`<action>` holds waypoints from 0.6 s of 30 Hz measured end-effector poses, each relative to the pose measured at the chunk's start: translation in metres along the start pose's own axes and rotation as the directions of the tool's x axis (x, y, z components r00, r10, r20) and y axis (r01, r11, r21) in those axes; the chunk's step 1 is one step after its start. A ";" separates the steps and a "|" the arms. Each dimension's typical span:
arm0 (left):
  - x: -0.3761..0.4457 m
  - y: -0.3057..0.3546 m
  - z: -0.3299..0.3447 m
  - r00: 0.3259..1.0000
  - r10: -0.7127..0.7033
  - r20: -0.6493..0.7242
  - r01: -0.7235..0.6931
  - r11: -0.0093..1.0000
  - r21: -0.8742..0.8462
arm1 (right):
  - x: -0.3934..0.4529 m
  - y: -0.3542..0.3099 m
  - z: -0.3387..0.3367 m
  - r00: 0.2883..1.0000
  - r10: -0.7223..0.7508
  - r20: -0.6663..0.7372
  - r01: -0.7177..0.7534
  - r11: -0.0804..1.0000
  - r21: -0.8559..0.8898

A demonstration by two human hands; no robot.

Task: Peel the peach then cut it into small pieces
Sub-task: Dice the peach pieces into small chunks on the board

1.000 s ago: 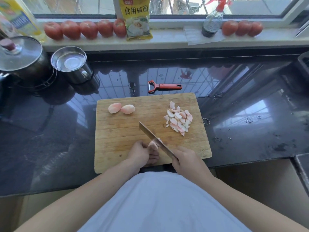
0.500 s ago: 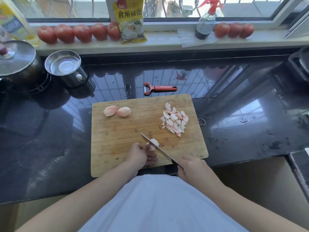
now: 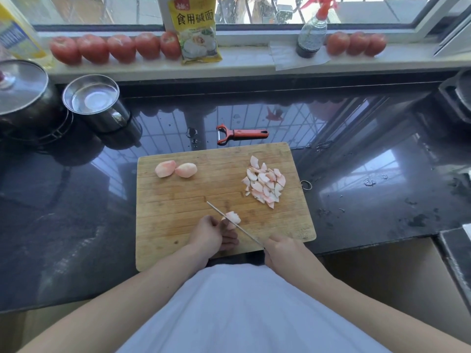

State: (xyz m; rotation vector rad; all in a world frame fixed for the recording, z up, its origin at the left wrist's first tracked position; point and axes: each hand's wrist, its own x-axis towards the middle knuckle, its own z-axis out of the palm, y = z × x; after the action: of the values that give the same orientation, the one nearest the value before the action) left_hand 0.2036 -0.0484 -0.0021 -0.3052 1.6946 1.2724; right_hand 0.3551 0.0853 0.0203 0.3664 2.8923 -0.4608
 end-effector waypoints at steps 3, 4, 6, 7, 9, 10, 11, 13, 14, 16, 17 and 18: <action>0.002 -0.003 0.000 1.000 -0.004 0.005 0.004 1.000 0.017 | 0.016 -0.005 0.002 0.999 0.005 0.037 -0.006 1.000 0.018; 0.001 -0.003 0.000 1.000 -0.011 0.008 0.011 1.000 0.024 | 0.021 -0.006 0.006 1.000 0.017 0.025 -0.018 1.000 0.026; 0.001 -0.001 0.000 1.000 -0.015 0.010 0.015 1.000 0.022 | 0.028 -0.014 0.007 0.999 0.040 0.029 -0.041 0.998 0.047; 0.002 -0.001 0.000 1.000 -0.011 0.014 0.010 1.000 0.022 | 0.031 -0.021 0.004 0.999 0.037 0.034 -0.039 0.998 0.046; 0.002 -0.001 0.000 1.000 0.000 0.018 -0.001 0.999 0.037 | 0.040 -0.029 0.005 0.999 0.045 0.029 -0.046 0.998 0.042; 0.002 -0.001 0.000 1.000 0.006 0.020 -0.007 0.999 0.047 | 0.044 -0.030 0.007 0.997 0.067 0.035 -0.068 0.997 0.032; 0.002 -0.002 -0.001 1.000 0.011 0.020 -0.012 0.999 0.050 | 0.044 -0.031 0.008 0.997 0.072 0.028 -0.073 0.996 0.048; 0.001 -0.004 -0.001 1.000 0.012 0.010 -0.012 0.998 0.056 | 0.037 -0.025 0.007 0.997 0.075 -0.012 -0.073 0.987 0.141; -0.001 -0.004 -0.001 1.000 0.010 0.005 -0.010 0.998 0.059 | 0.032 -0.019 0.009 0.995 0.082 -0.051 -0.072 0.982 0.174; -0.001 -0.005 -0.002 1.000 0.000 -0.002 0.000 0.999 0.038 | 0.020 -0.010 0.005 0.995 0.076 -0.070 -0.062 0.981 0.186; 0.000 -0.006 -0.002 1.000 -0.007 -0.002 0.007 1.000 0.019 | 0.015 -0.006 0.003 0.995 0.062 -0.073 -0.048 0.983 0.179; 0.002 -0.007 -0.002 1.000 -0.014 0.000 0.014 1.000 0.009 | 0.010 -0.005 -0.001 0.996 0.047 -0.078 -0.033 0.984 0.175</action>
State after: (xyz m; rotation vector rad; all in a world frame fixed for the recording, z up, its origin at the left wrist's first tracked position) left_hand 0.2062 -0.0529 -0.0080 -0.3110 1.6953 1.2542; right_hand 0.3442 0.0834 0.0207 0.4797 2.9247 -0.7101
